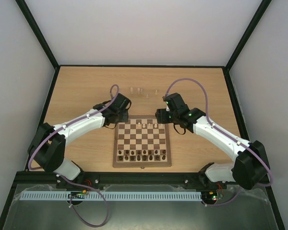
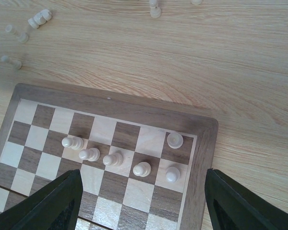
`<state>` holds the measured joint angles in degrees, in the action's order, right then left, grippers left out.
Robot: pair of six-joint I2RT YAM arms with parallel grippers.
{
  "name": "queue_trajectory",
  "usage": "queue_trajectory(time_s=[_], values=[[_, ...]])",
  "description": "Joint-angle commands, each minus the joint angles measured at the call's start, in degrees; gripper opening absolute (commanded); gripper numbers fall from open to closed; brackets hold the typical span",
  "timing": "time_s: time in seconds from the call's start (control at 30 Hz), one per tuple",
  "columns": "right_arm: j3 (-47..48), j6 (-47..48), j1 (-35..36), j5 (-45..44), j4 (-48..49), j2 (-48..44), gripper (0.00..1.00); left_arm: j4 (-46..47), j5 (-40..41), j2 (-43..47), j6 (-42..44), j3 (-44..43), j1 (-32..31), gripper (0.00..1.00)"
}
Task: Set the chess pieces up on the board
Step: Place the chess piece on the chessboard.
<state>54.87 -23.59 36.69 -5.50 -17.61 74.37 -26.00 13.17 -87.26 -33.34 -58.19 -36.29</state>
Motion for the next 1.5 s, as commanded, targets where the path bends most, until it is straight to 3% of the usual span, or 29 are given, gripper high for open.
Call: queue_trajectory(time_s=[0.0,0.27,1.0,1.47], values=[[-0.6,-0.1,0.2,-1.5,-0.1,-0.9,0.7,-3.5,0.4,-1.9,-1.3,-3.4,-4.7,0.09],[-0.6,-0.1,0.2,-2.2,-0.4,-1.1,0.71,-2.2,-0.2,-8.7,-2.3,-6.4,-9.7,0.09],[-0.6,0.0,0.2,-1.3,-0.2,-0.6,0.71,0.5,-1.6,-13.6,-2.0,-5.9,-10.4,0.12],[-0.6,0.0,0.3,-0.5,0.0,-0.3,0.71,-2.3,-0.3,-9.0,-1.9,-7.4,-10.4,0.26]])
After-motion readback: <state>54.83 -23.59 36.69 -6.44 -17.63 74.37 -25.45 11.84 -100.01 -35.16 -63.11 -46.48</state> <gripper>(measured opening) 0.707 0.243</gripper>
